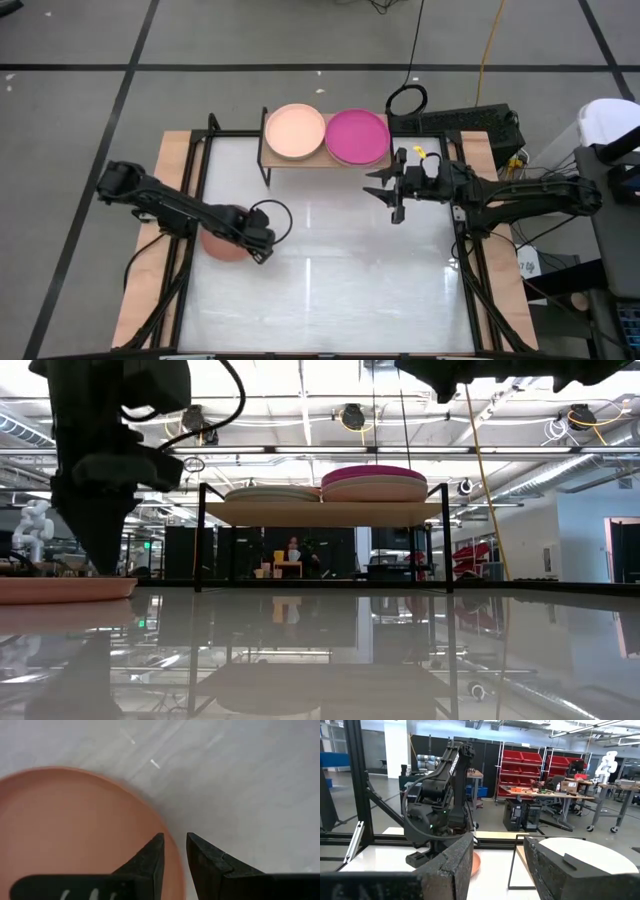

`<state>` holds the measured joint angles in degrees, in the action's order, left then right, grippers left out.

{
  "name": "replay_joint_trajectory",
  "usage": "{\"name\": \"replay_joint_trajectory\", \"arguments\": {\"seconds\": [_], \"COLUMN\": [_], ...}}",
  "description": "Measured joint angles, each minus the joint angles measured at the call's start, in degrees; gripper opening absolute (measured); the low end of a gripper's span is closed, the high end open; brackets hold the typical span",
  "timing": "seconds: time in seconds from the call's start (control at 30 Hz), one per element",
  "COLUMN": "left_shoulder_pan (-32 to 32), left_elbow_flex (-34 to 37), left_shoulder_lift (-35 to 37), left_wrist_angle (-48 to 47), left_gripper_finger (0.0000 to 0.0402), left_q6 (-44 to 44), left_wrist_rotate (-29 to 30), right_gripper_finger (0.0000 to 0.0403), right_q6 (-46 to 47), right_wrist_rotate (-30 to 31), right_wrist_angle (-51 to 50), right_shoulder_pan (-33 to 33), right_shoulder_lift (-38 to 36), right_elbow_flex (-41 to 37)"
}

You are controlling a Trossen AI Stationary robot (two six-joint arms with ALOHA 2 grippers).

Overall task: Place and stack plates onto a shelf
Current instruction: Stack brown plate on top of the light orange plate on the shelf

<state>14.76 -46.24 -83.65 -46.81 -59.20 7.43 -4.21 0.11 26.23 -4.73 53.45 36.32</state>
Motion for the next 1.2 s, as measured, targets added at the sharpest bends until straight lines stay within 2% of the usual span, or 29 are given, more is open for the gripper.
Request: {"name": "replay_joint_trajectory", "arguments": {"seconds": [0.33, 0.5, 0.57, 0.7, 0.77, 0.93, 1.03, 1.1, 1.2], "left_shoulder_pan": [0.01, 0.0, 0.39, 1.15, 1.87, 6.38, 9.81, 12.19, 14.5], "left_elbow_flex": [-0.21, -0.37, -0.33, -0.65, -1.38, -7.23, -12.64, -16.07, -21.14], "left_shoulder_lift": [-7.63, -10.17, -10.14, -8.45, -7.34, -5.36, -5.4, -5.32, -5.34], "left_wrist_angle": [0.49, 0.38, 0.51, -0.88, -1.05, -0.12, 0.34, -2.07, -8.76], "left_gripper_finger": [0.0087, 0.0086, 0.0074, 0.0016, 0.0011, 0.001, 0.001, 0.001, 0.001], "left_q6": [-0.27, 4.59, 8.22, 11.04, 13.32, 26.28, 38.32, 48.19, 61.19], "left_wrist_rotate": [-1.81, -1.58, -1.45, -0.61, -0.56, -1.51, -1.24, 3.11, 15.04], "right_gripper_finger": [0.0155, 0.0155, 0.0155, 0.0155, 0.0155, 0.0155, 0.0155, 0.0155, 0.0155], "right_q6": [0.09, 1.72, 1.49, 0.5, 0.5, 0.38, 0.31, 0.31, 0.3], "right_wrist_rotate": [-0.29, -0.21, -0.21, -0.17, -0.17, -0.17, -0.15, -0.15, -0.15], "right_wrist_angle": [-2.02, -3.13, -2.83, -2.23, -2.01, -2.04, -2.06, -2.0, -1.52], "right_shoulder_pan": [-0.01, 0.37, 0.39, 0.35, 0.35, 0.35, 0.35, 0.35, 0.35], "right_shoulder_lift": [0.04, 0.28, 0.43, 0.52, 0.5, 0.5, 0.5, 0.5, 0.5], "right_elbow_flex": [0.0, -0.01, -0.02, -0.02, 0.0, -0.02, -0.01, 0.0, -0.02]}}
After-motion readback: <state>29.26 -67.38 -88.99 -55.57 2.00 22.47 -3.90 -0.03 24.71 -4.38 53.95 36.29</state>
